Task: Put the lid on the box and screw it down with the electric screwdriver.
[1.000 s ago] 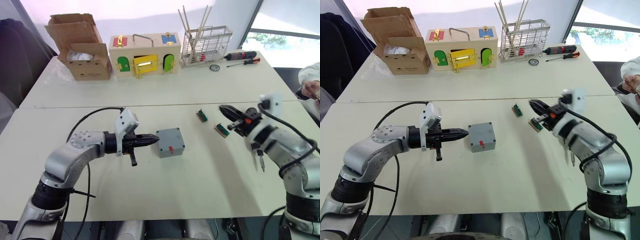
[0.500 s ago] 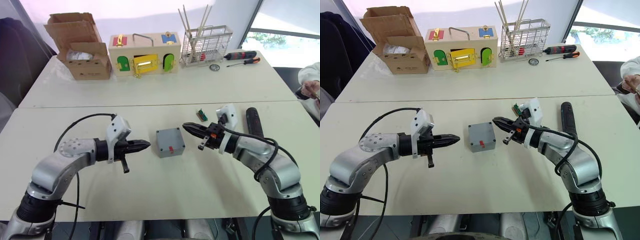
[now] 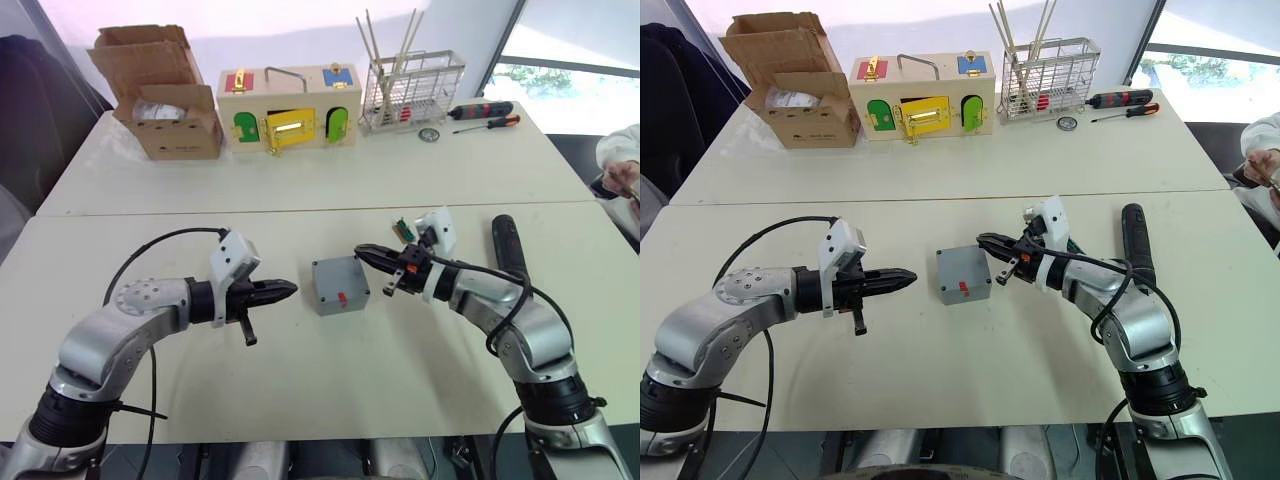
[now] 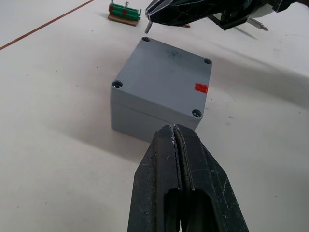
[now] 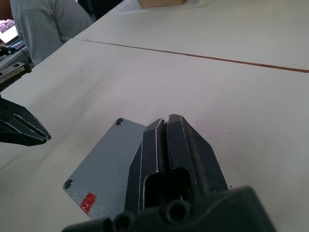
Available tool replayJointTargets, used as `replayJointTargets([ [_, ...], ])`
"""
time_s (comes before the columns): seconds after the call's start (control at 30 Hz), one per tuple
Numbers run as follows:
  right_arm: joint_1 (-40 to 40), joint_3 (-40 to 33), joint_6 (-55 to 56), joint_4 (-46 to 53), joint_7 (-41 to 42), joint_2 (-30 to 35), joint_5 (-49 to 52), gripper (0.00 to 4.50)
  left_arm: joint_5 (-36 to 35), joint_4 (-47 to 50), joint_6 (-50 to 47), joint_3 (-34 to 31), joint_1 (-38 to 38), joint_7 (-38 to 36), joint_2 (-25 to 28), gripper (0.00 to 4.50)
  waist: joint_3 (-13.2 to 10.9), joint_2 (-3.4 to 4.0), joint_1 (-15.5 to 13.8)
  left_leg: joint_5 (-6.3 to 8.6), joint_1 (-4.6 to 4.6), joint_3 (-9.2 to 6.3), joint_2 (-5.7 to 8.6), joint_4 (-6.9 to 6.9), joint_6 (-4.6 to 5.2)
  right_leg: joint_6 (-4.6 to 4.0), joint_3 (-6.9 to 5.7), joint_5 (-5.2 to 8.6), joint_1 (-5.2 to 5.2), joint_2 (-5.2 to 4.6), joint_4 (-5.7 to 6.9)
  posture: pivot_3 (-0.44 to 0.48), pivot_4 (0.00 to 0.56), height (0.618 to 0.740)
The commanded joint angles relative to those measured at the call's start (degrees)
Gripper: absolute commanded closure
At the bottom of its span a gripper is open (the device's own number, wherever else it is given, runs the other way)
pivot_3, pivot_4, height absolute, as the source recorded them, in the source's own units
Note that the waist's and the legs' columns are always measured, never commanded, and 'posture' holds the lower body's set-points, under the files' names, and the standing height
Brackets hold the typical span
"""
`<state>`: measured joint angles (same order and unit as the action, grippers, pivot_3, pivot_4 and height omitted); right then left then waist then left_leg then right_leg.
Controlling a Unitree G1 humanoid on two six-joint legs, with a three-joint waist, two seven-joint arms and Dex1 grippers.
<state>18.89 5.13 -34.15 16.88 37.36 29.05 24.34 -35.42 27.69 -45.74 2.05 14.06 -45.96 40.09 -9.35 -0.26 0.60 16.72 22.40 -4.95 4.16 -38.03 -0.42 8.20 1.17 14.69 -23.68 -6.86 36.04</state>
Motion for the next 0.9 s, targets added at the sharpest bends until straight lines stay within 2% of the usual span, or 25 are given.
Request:
replayJointTargets([
  [0.03, 1.01, 0.01, 1.37, 0.17, 1.19, -0.07, -0.47, 4.44, 0.04, 2.4, 0.57, 0.0, 0.17, 0.38, 0.08, 4.5, 0.0, 0.0, -0.02, 0.0, 0.0, 0.0, 0.0, 0.0, 0.0, 0.0, 0.0, 0.0, 0.0, 0.0, 0.0, 0.0, 0.15, 0.73],
  [0.63, 0.93, 1.35, 1.17, -2.48, 2.34, -0.74, -3.73, 4.44, 0.96, 1.86, 1.05, 0.97, 0.82, 1.34, -0.97, 4.5, 0.0, 0.0, -0.01, 0.0, 0.0, 0.0, 0.0, 0.0, 0.0, 0.0, 0.0, 0.0, 0.0, 0.0, 0.0, 0.0, 0.15, 0.73],
  [0.73, 1.28, 1.15, 1.79, -2.58, 2.24, -0.73, -4.48, 3.75, 0.87, 1.87, 1.07, 0.83, 0.85, 1.46, -1.23, 4.5, 0.0, 0.0, 0.01, 0.0, 0.0, 0.0, 0.0, 0.0, 0.0, 0.0, 0.0, 0.0, 0.0, 0.0, 0.0, 0.0, 0.15, 0.73],
  [0.9, 1.94, -0.24, 3.19, -1.68, 2.08, -0.41, -5.18, 1.14, 1.0, 1.4, 1.3, 0.87, 1.13, 1.26, -1.66, 4.5, 0.0, 0.0, -0.01, -0.01, 0.0, 0.0, 0.0, 0.0, -0.01, 0.0, 0.0, 0.0, 0.0, 0.0, 0.0, 0.0, 0.15, 0.73],
])
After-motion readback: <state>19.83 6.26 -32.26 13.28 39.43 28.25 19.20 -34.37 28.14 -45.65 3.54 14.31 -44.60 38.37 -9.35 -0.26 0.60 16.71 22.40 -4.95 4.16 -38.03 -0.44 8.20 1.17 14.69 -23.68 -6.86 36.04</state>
